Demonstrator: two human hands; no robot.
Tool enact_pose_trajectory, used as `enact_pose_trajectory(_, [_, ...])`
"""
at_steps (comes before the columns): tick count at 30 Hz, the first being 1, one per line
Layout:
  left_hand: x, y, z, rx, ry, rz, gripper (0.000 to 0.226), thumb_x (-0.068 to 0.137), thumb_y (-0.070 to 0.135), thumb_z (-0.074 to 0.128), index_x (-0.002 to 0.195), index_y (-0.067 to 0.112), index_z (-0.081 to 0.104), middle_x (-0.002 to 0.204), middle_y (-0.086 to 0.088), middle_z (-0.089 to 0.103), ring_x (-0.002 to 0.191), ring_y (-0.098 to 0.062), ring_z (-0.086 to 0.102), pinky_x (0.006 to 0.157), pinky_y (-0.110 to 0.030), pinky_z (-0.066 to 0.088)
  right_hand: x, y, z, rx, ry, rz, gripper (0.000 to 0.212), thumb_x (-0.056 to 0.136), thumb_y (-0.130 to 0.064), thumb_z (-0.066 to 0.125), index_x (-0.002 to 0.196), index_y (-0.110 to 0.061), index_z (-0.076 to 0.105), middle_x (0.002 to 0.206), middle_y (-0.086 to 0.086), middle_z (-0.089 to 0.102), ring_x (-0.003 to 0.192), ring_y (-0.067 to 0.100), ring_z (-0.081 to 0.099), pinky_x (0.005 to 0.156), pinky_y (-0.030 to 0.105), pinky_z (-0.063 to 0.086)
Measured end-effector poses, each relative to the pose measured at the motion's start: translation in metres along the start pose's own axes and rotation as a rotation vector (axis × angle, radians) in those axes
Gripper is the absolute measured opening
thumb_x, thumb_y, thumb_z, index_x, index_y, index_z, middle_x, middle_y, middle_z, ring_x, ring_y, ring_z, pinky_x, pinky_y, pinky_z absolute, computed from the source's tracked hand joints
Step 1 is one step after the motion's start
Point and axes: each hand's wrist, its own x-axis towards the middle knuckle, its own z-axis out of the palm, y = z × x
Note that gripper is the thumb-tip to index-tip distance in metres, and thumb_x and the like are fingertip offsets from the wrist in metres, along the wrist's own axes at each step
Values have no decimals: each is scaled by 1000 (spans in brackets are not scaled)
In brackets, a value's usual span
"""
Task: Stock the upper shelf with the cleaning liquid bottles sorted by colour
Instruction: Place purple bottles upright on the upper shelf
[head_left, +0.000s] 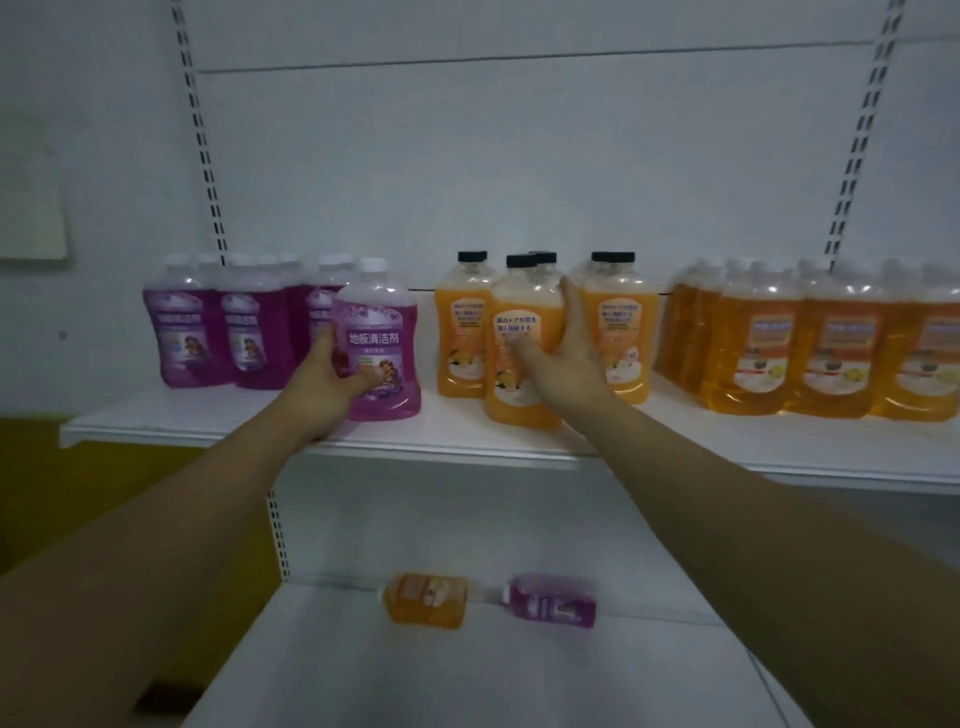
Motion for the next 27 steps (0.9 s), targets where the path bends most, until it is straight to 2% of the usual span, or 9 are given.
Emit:
enact_pose_trajectory(3, [17,-18,-23,-5,-25,-1,67,82,20,71,138,22,36,120,0,60,106,-19,60,96,-42,47,1,-3,32,-27,14,21,81,92,-40,60,151,-41,5,151,-2,35,132,21,42,107,46,41])
enact_pose_trajectory(5, [26,-27,-31,-22,-42,10,65,82,16,71,137,21,36,116,1,60,104,-18,60,97,-43,47,-1,-4,48,-54,19,29,82,93,-40,59,151,-41,0,152,-1,34,134,21,40,108,44,39])
enact_pose_trajectory(9, [31,-36,-34,-73,-75,46,69,82,17,71,140,21,32,113,6,59,102,-12,58,94,-35,46,-8,0,65,-154,17,19,89,89,-41,63,149,-44,-4,150,0,34,134,24,39,109,48,37])
enact_pose_trajectory(11, [29,-36,-33,-77,-67,58,71,83,19,70,142,22,31,115,5,58,101,-11,57,90,-31,45,-7,1,68,-162,15,44,87,90,-43,62,150,-43,-1,150,-1,37,134,23,40,109,48,38])
enact_pose_trajectory(15, [27,-35,-32,-58,-50,80,70,84,22,69,142,24,31,115,5,57,102,-12,56,87,-28,42,-4,0,68,-220,26,89,73,93,-43,58,151,-28,16,142,-2,47,129,22,46,108,45,39])
enact_pose_trajectory(18, [25,-33,-31,-21,-41,70,72,86,22,68,145,24,27,115,6,55,102,-12,53,86,-28,40,-4,0,68,-232,17,87,68,94,-43,56,149,-26,20,141,-1,48,127,23,48,107,45,40])
enact_pose_trajectory(23, [19,-25,-31,2,-23,57,69,86,19,67,144,21,29,114,6,54,101,-12,53,87,-27,40,-6,-2,67,-253,-4,74,67,94,-41,56,148,-25,19,143,0,44,130,23,45,106,40,37])
enact_pose_trajectory(25, [18,-24,-35,10,-25,51,67,85,17,68,141,20,32,115,5,56,104,-14,55,88,-29,42,-8,-1,66,-304,52,17,73,91,-41,60,149,-24,19,145,0,40,133,23,40,111,43,35])
enact_pose_trajectory(27, [19,-26,-42,11,-26,46,66,83,16,70,139,20,35,117,3,59,107,-17,58,92,-34,46,-13,-5,65,-383,130,-82,76,90,-39,63,150,-19,20,148,4,33,136,22,31,114,38,28])
